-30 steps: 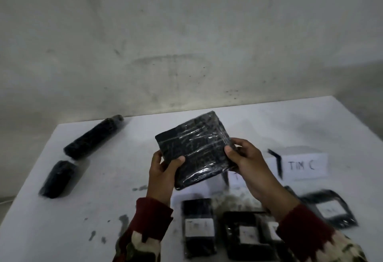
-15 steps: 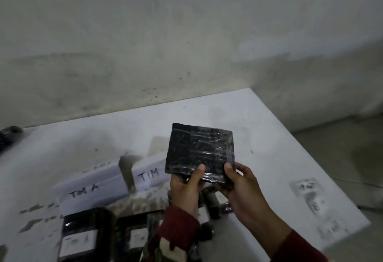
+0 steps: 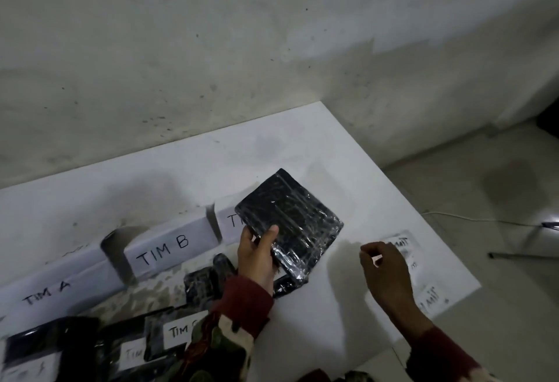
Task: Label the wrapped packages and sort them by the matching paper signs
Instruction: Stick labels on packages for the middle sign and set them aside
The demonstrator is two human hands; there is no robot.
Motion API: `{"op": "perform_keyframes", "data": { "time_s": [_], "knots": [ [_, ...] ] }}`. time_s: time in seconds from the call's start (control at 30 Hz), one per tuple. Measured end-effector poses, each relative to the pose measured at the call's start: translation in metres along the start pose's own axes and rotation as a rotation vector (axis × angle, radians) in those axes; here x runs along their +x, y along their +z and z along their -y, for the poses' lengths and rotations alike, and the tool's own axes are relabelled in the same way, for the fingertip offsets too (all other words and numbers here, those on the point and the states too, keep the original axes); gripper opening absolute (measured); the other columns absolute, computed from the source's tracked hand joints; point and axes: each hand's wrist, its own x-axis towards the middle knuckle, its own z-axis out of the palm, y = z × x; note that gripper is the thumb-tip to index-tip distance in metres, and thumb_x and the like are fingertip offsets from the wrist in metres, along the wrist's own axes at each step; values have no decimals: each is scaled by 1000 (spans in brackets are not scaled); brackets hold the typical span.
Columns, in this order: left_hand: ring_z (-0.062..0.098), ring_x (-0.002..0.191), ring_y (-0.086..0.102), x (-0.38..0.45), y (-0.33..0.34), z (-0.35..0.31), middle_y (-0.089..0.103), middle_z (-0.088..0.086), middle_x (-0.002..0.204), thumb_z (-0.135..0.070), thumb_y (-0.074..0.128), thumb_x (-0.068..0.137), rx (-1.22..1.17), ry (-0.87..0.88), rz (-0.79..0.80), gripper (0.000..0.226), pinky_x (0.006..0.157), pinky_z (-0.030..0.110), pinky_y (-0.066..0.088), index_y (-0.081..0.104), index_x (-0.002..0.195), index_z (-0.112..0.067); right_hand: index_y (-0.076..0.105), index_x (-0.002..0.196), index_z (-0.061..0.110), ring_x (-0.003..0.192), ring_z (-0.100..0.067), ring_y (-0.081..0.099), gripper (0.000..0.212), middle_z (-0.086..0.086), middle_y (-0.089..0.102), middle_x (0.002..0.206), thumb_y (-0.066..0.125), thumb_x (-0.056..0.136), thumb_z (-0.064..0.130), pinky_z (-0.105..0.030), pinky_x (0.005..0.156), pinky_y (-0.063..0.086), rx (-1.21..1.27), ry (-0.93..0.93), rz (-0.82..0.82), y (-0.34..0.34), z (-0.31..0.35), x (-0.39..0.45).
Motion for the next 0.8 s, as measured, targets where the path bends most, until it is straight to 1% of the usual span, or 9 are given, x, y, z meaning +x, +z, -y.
{"op": "perform_keyframes", "data": {
  "time_s": [0.1,0.17,0.27,0.37,0.47,0.57,0.63,0.73,0.8],
  "knots": [
    [18,82,62,0,3,3,66,1,89,-3,51,89,11,-9,2,20,79,38,51,57,93,-21,57,118,22,124,-24,37,30,-2,52,126,52,89,30,-38,97,25,-532,-76,-4,-4,-22,19],
    [19,81,62,0,3,3,67,1,88,-4,51,89,29,-10,-14,19,74,36,52,57,91,-22,46,127,23,134,-22,22,39,1,41,136,47,89,32,-40,104,16,-700,-95,42,-5,-29,29],
    [19,82,63,2,2,3,67,1,89,-4,51,89,34,-4,-29,19,66,32,50,57,93,-22,43,128,19,138,-24,16,39,-2,38,138,43,89,24,-44,108,12,-808,-81,70,-1,-33,40],
    [19,83,63,6,1,3,68,1,90,-5,52,88,47,3,-30,19,68,33,51,58,94,-22,46,124,18,134,-23,24,37,-2,45,131,40,88,12,-43,106,10,-811,-92,41,5,-33,44],
    [21,85,63,8,1,4,67,3,93,-4,52,88,47,6,-32,20,74,35,52,58,95,-21,44,127,20,128,-21,33,41,1,48,128,37,88,9,-43,104,10,-841,-164,54,8,-32,46],
    [22,86,63,9,-1,5,67,4,94,-4,51,89,58,3,-38,20,74,35,52,58,95,-22,45,124,22,121,-17,42,39,3,52,124,36,89,9,-42,103,10,-798,-205,55,11,-28,49],
    [21,84,63,9,-3,6,67,3,93,-5,51,89,70,0,-46,20,69,33,51,58,93,-23,51,118,21,113,-17,50,33,3,56,117,37,90,10,-38,99,10,-697,-219,6,14,-22,50],
    [16,77,65,11,-7,5,69,-1,85,-6,51,89,64,-5,-57,20,61,29,51,58,91,-25,58,102,13,87,-28,61,19,-3,63,88,42,92,9,-38,94,25,-319,-203,-108,16,-8,47],
    [17,78,64,12,-9,4,69,-2,85,-6,51,89,49,-12,-71,20,60,28,50,58,90,-25,56,95,11,73,-32,58,14,-3,59,72,42,93,10,-39,80,40,-10,-157,-122,14,2,46]
  ]
}}
